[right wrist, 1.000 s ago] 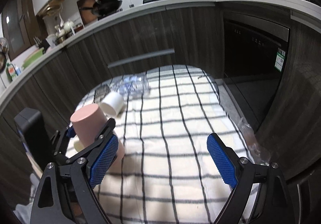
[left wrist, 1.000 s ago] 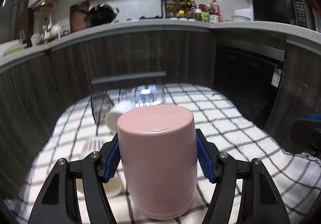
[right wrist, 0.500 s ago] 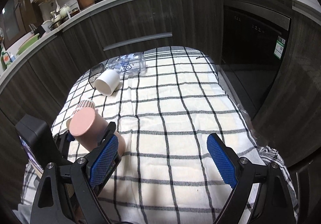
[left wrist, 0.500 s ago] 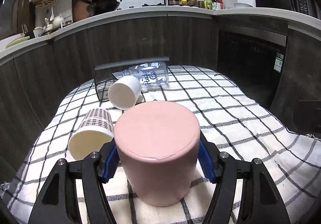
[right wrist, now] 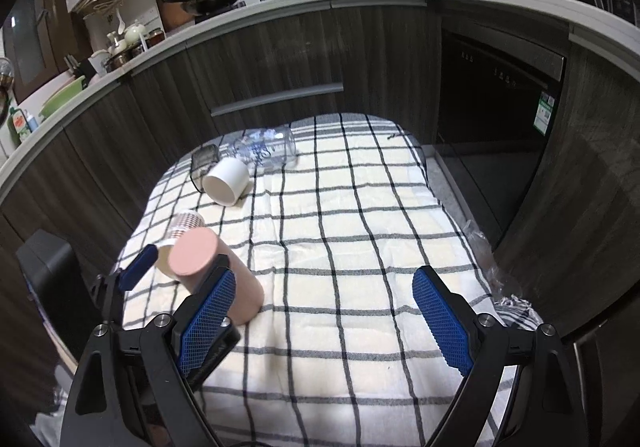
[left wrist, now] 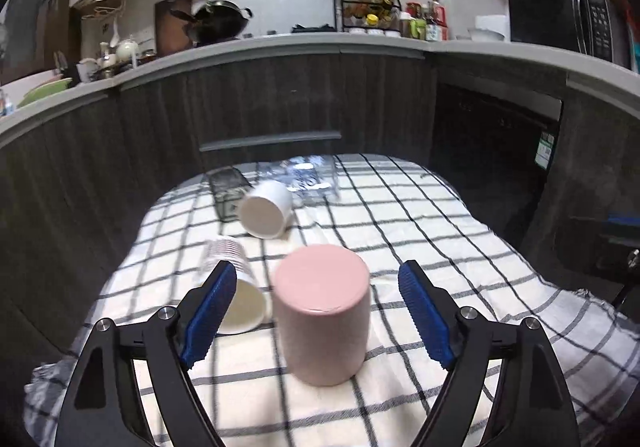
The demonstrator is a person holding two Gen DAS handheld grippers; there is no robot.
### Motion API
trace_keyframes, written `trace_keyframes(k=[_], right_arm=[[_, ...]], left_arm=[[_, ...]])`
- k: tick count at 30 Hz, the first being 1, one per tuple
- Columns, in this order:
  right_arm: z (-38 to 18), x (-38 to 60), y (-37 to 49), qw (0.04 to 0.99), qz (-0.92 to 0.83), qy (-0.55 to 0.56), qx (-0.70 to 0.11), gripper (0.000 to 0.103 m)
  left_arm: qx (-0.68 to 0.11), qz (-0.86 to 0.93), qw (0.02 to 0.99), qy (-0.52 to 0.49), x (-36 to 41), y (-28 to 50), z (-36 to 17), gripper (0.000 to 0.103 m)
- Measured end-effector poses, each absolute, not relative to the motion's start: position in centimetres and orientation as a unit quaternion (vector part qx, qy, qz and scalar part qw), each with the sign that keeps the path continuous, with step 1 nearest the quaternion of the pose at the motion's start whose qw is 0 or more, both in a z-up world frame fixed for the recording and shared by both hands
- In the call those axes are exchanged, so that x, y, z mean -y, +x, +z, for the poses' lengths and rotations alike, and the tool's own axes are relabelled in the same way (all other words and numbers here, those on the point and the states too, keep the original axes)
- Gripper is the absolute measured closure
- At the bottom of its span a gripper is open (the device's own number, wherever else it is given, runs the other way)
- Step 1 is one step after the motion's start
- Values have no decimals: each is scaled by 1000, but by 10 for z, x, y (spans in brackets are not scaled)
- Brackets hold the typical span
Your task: Flip cup upside down
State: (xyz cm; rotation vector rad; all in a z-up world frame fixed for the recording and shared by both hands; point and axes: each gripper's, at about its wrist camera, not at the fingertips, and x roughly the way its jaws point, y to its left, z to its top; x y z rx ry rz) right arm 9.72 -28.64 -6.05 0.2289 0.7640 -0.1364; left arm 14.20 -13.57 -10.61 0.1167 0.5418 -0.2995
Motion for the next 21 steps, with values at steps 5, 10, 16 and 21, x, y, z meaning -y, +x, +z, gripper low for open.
trace_keyframes(k=[5,10,16,21], right_arm=[[-46,274,86,927,-63,101,-357,13],[-32,260,76,933,-54,91,-343,13],[0,240,53,945,-43,79,-315,13],[25,225,37,951,-33,72,-299,13]], left_arm=[[-274,-122,954,30,108,127,-84,18],[-274,-94,957,16,83,108,-57,18],[-272,-73,959,5,60,83,-24,18],[-256,-60,965,-7,42,57,10,18]])
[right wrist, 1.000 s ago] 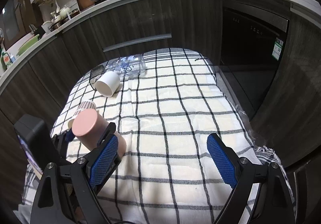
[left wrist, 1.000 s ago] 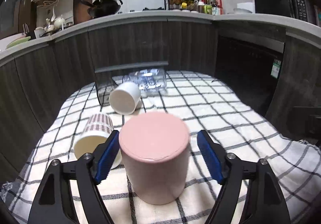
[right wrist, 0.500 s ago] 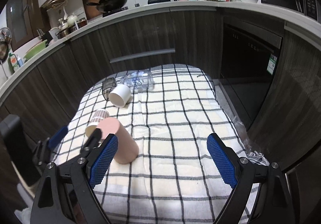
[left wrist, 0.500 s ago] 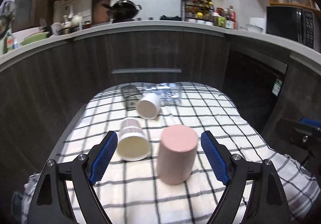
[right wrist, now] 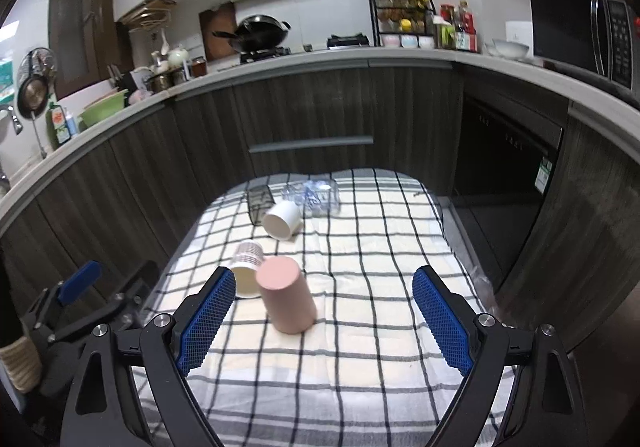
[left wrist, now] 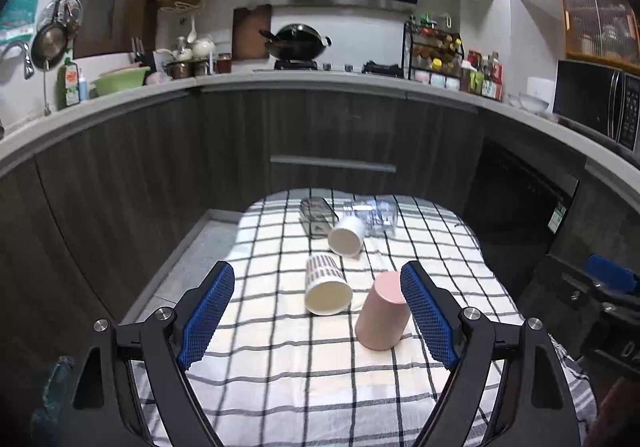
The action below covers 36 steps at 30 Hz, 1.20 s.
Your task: Flip cup upside down
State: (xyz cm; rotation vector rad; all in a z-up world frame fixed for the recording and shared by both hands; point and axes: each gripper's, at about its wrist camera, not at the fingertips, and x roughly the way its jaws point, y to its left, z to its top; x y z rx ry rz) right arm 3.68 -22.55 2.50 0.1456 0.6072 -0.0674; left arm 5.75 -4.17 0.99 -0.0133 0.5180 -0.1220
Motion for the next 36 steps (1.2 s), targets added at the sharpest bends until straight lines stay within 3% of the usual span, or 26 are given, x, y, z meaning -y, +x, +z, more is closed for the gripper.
trace_keyframes(k=[14,36], right_arm=[[63,188,-9,970,-41,33,-238,9],[68,185,-18,969,-57,24,-237,8]], left_arm=[[-253,-35,966,-28,8,5,44,17],[-263,-29,964,-12,9,-3,43,16]])
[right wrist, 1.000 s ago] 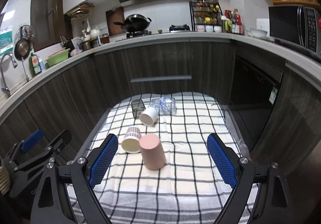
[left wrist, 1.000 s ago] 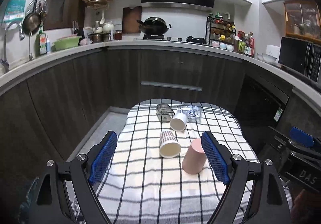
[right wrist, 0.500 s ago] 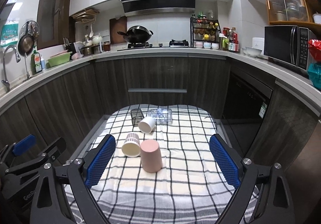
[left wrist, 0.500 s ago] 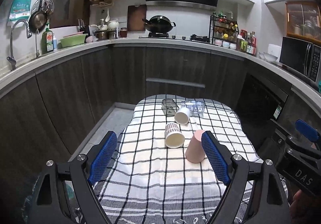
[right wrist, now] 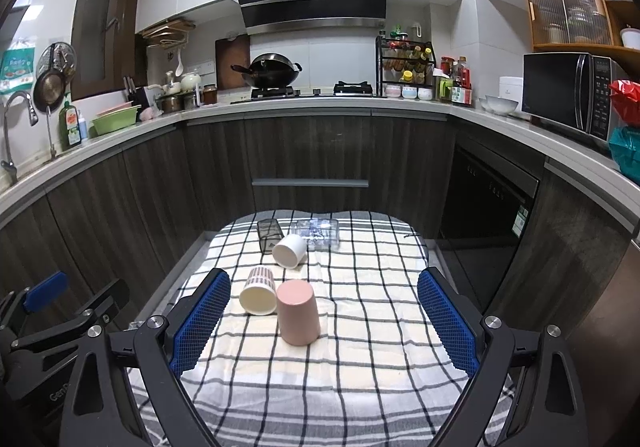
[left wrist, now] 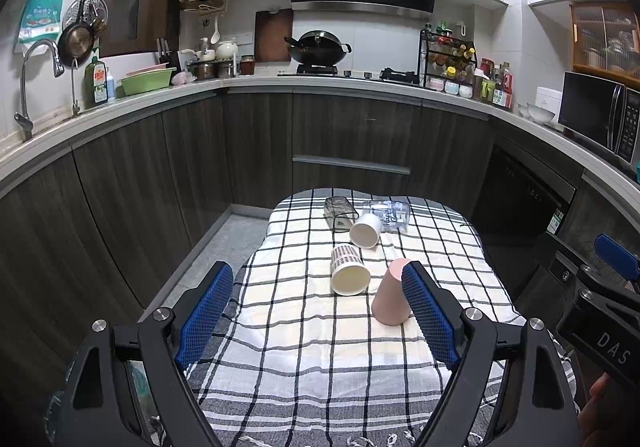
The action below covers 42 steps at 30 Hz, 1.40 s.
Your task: Flip cup upside down
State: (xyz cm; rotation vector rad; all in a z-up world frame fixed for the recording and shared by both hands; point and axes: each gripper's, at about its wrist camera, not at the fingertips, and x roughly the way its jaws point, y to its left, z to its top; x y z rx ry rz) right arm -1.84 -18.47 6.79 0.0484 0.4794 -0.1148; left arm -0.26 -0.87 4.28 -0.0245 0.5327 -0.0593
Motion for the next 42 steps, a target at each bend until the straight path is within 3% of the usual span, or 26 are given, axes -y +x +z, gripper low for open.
trace_keyframes(k=[42], right_arm=[[68,185,-18,969,-57,25,-238,8]], left_arm=[[-265,-31,964,-10,14,0,40,16]])
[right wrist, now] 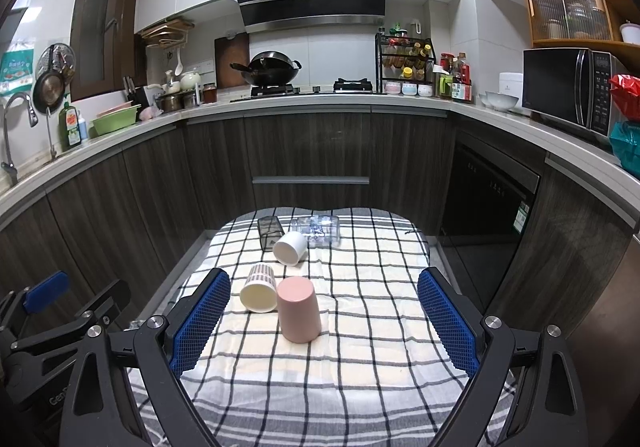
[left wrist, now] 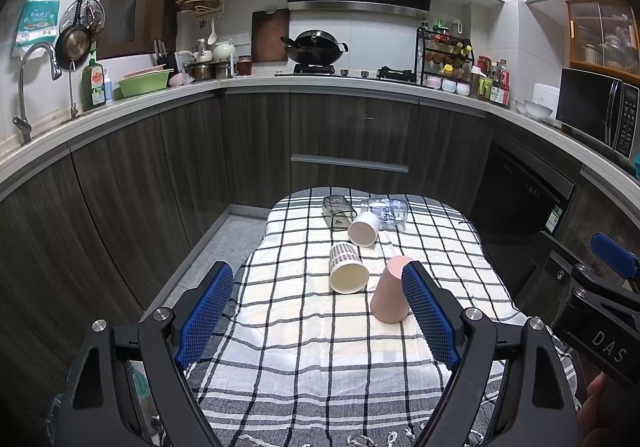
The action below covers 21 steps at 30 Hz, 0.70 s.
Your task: Flip cup upside down
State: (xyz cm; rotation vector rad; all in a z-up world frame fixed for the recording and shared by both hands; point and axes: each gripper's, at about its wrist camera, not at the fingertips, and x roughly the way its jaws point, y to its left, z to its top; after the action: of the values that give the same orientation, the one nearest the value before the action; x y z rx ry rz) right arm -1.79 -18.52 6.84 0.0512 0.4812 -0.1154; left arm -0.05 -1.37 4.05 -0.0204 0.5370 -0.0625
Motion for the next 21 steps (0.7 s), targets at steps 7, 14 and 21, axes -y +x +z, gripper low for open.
trace_keyframes(k=[7,14,21], right_arm=[[69,186,-18,969,-57,25,-239,8],[69,186,-18,969,-57,26,-238,8],[69,186,-17,969,-57,26,-239,8]], left_arm=[[-264,-29,964,-9,14,0,40,16],[-268,-30,963,-8,16,-1,37,16],[-270,-32,962,-6,17,0,36,16]])
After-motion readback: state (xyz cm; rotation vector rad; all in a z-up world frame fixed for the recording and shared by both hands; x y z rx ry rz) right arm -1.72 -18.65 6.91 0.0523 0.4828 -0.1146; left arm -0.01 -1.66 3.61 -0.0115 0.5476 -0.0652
